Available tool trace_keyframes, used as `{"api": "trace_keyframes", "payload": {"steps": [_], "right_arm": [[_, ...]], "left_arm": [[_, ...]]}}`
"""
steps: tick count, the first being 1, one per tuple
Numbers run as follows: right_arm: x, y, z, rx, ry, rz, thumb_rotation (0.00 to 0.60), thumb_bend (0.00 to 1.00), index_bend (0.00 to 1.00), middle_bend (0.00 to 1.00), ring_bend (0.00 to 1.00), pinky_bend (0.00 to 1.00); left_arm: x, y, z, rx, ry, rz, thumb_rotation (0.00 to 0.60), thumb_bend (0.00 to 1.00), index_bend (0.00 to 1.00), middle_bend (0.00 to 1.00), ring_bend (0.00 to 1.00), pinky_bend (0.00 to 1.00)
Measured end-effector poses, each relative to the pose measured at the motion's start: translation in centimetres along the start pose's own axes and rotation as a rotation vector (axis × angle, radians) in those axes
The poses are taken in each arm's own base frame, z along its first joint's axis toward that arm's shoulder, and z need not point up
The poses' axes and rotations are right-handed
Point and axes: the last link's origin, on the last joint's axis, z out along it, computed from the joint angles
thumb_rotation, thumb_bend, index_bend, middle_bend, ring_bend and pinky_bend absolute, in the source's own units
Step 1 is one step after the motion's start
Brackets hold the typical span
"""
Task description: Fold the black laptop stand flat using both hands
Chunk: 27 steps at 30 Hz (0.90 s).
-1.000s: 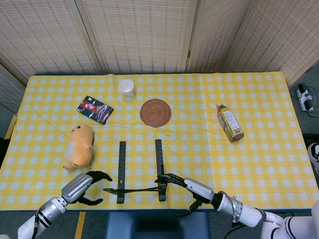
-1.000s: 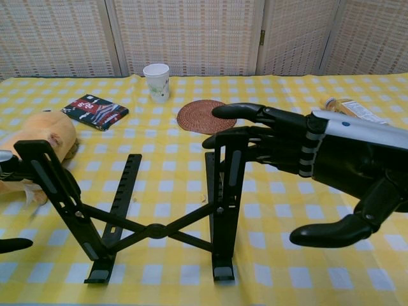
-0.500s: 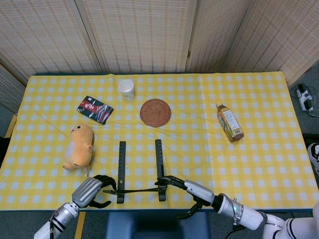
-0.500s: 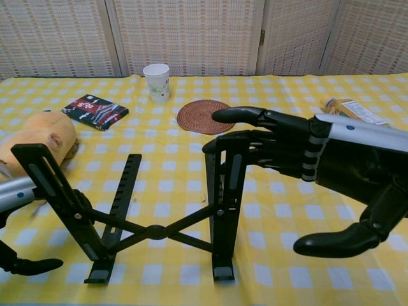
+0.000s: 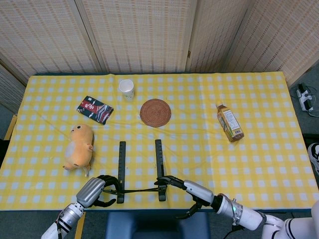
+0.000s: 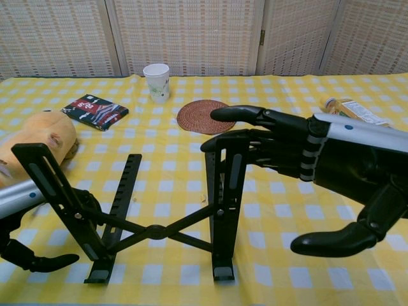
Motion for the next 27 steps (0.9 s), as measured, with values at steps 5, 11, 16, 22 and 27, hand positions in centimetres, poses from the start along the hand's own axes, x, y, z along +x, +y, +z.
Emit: {"api": "trace_keyframes", "payload": {"steps": [5,11,16,22,27], "right_arm": [[-0.1,-0.1,0.0,0.004,0.004,0.000,0.600,0.26,0.02,0.15,0.16,0.00],[-0.1,-0.1,-0.1,0.004,0.008,0.000,0.600,0.26,0.02,0.15,0.16,0.00],[-0.1,-0.1,-0.1,0.004,0.008,0.000,0.600,0.26,0.02,0.15,0.16,0.00],[-0.1,0.0,-0.1,0.001,0.009,0.001,0.600,0.26,0.02,0.15,0.16,0.00],[-0.2,0.0,-0.1,0.003,0.009,0.001,0.600,0.26,0.02,0.15,0.16,0.00]], "left_arm": [[-0.3,0.3,0.4,-0.001,0.006,-0.027,0.600,0.37,0.52,0.41,0.34,0.34],[-0.7,0.5,0.6,-0.002,0.006,-0.038,0.600,0.40,0.53,0.41,0.34,0.34],[-0.9,0.4,0.8,0.004,0.007,-0.041,0.600,0.44,0.54,0.41,0.34,0.34],[-1.1,0.4,0.8,0.006,0.013,-0.047,0.600,0.48,0.55,0.42,0.34,0.35],[-1.2,0.4,0.7,0.001,0.009,-0.037,0.600,0.49,0.57,0.42,0.34,0.35]]}}
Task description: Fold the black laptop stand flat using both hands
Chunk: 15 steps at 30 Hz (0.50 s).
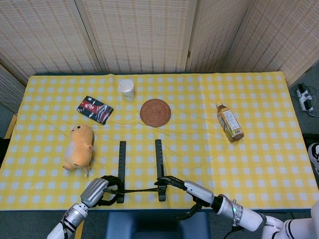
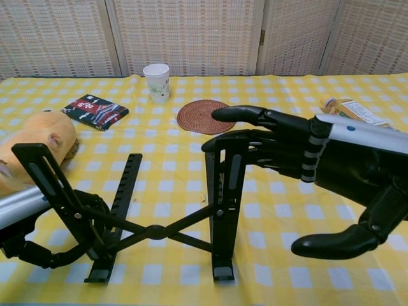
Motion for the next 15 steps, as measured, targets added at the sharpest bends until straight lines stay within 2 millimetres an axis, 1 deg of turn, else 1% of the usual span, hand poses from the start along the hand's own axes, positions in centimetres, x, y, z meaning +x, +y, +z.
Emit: {"api": "trace_keyframes", "payload": {"steps": [9,15], "right_arm": [[0.0,0.3,0.0,-0.012,0.007,0.001,0.600,0.26,0.02,0.15,0.16,0.00],[0.0,0.4,1.1,-0.015,-0.002,-0.007,0.600,0.26,0.02,0.15,0.16,0.00]], "left_arm": [[0.0,-0.2,0.1,-0.022,0.009,0.037,0.600,0.49,0.58,0.43,0.34,0.34],[0.1,-0.3,0.2,-0.045,0.016,0.073,0.600,0.49,0.59,0.43,0.34,0.33]]}}
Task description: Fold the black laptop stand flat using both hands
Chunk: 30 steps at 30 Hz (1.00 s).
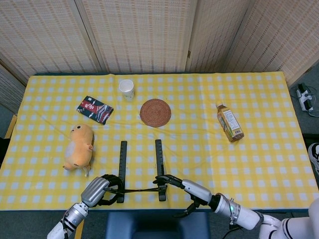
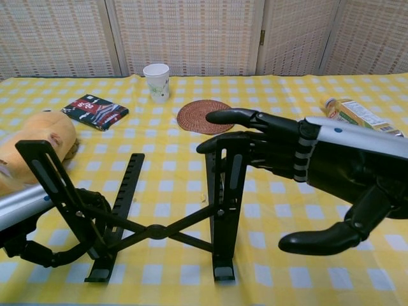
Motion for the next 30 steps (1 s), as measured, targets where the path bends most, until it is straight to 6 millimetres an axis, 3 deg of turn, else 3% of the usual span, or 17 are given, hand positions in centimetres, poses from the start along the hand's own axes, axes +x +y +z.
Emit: {"api": "trace_keyframes", "payload": {"steps": [11,30], "right_arm": [[-0.8,1.0,2.9,-0.020,-0.036,0.058,0.600,0.26,0.02,0.15,0.16,0.00],[-1.7,3.9,2.9,-0.116,-0.037,0.313,0.600,0.26,0.02,0.15,0.16,0.00]], "left_arm": [[0.1,-0.3,-0.1,-0.026,0.013,0.042,0.600,0.49,0.59,0.43,0.34,0.32],[0.2,-0.5,0.0,-0.015,0.016,0.041,0.600,0.49,0.59,0.43,0.34,0.33]]}}
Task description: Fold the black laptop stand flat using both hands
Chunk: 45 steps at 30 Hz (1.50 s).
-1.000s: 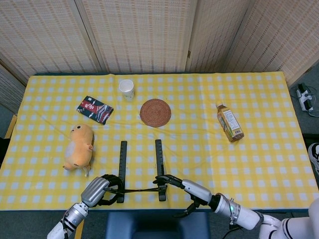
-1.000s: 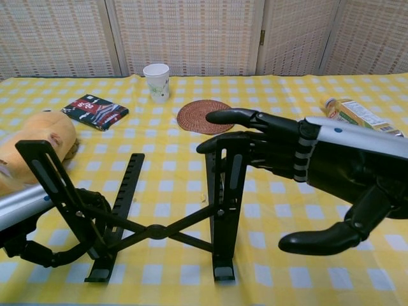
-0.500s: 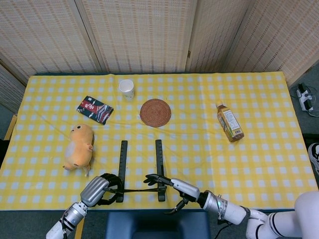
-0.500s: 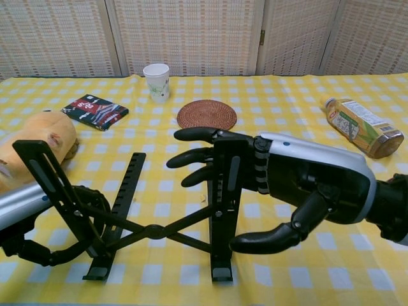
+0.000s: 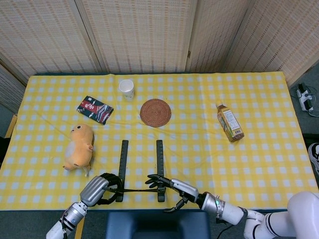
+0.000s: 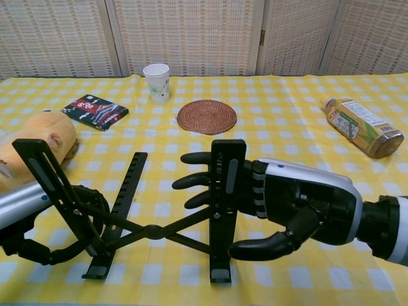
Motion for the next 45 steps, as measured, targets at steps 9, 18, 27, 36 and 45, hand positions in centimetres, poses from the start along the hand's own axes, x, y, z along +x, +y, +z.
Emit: {"api": "trace_keyframes", "payload": {"steps": [9,18,27,36,45], "right_arm": [[-0.7,0.7,-0.7,-0.056,-0.010,0.220,0.600,0.26,0.02,0.15,0.16,0.00],[-1.0,0.9,-1.2,-0.092,-0.007,0.380,0.600,0.26,0.02,0.15,0.16,0.04],[-0.7,1.1,-1.5,-0.096,0.023,0.457,0.600,0.26,0.02,0.15,0.15,0.04],[0.0,1.1,-2.1,-0.072,0.034,0.351,0.600,0.26,0.02,0.14,0.14,0.04],[0.4,2.1,-3.1,-0.109,0.084,-0.066,0.600,0.26,0.02,0.13,0.13,0.04]], "left_arm": [[-0.1,0.0,0.2,0.003,-0.004,-0.002,0.600,0.49,0.59,0.43,0.34,0.32],[-0.1,0.1,0.3,0.004,0.000,-0.001,0.600,0.49,0.59,0.43,0.34,0.31],[-0.2,0.1,0.3,0.010,-0.004,-0.002,0.600,0.49,0.59,0.43,0.33,0.31],[-0.1,0.2,0.3,0.014,-0.007,0.001,0.600,0.49,0.59,0.43,0.33,0.30],[-0.2,0.4,0.4,0.013,-0.014,0.002,0.600,0.49,0.59,0.43,0.32,0.30]]}}
